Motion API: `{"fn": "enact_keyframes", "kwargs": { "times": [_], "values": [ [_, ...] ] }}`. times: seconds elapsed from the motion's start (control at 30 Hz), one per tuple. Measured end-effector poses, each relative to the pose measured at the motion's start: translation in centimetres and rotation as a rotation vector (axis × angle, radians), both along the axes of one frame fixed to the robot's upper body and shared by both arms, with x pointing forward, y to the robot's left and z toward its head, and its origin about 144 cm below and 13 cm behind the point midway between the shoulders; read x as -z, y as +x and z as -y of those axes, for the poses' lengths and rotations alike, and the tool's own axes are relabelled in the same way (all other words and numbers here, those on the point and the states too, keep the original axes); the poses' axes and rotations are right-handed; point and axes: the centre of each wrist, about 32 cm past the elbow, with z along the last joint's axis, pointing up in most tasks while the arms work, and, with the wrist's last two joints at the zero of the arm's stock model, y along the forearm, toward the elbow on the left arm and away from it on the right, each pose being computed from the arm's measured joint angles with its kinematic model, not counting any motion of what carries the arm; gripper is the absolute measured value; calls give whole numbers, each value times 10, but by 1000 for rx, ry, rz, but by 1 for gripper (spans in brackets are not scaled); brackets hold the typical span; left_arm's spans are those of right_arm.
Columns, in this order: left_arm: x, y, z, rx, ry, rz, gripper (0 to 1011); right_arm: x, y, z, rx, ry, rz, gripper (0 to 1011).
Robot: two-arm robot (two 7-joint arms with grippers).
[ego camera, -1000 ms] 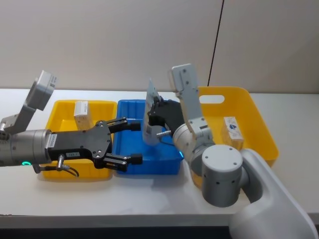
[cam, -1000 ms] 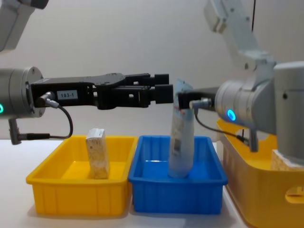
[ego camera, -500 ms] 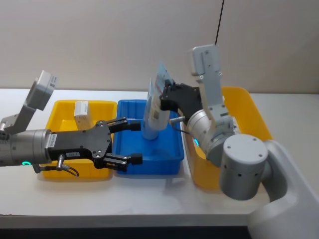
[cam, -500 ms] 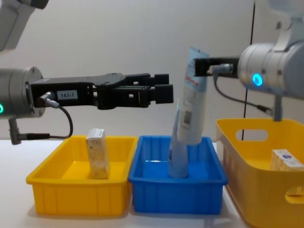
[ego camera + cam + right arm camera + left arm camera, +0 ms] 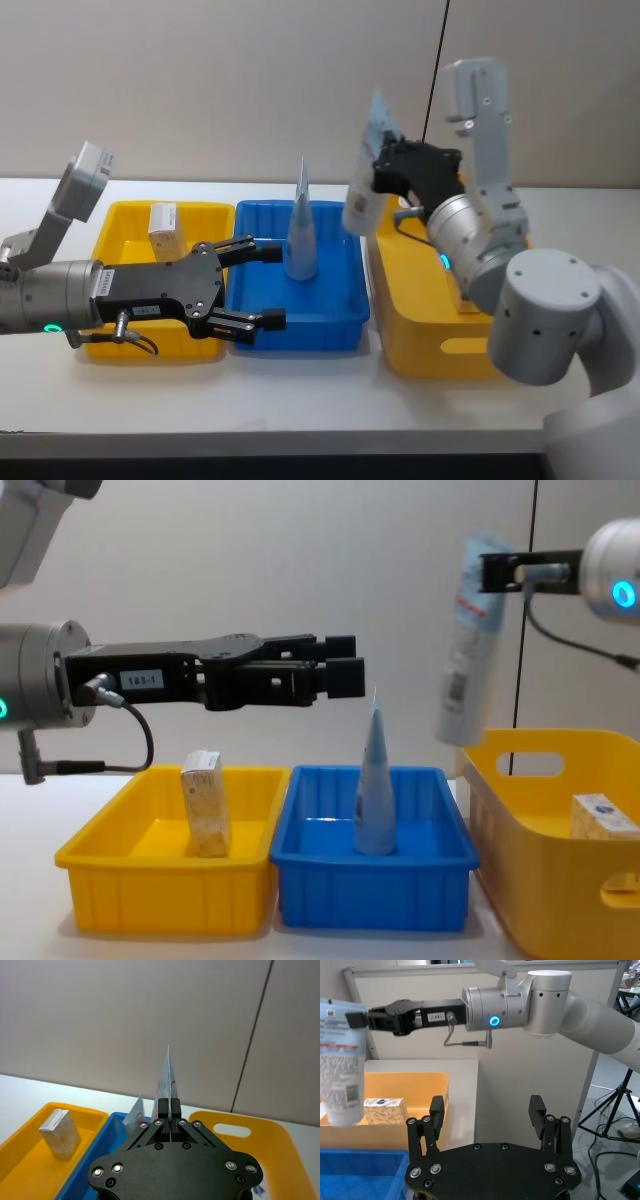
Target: Bimanual collaborative sorting of washing and personal care products
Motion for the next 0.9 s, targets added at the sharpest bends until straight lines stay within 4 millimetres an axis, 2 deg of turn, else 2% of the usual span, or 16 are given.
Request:
{"fn": "enact_keyframes", "kwargs": {
  "times": [0.5, 0.9],
  "values": [
    [0, 0, 0, 0, 0, 0, 1001, -4, 7, 32, 121, -2, 9, 0],
    [0, 0, 0, 0, 0, 0, 1002, 14, 13, 43, 174, -45, -57, 0]
  ]
}}
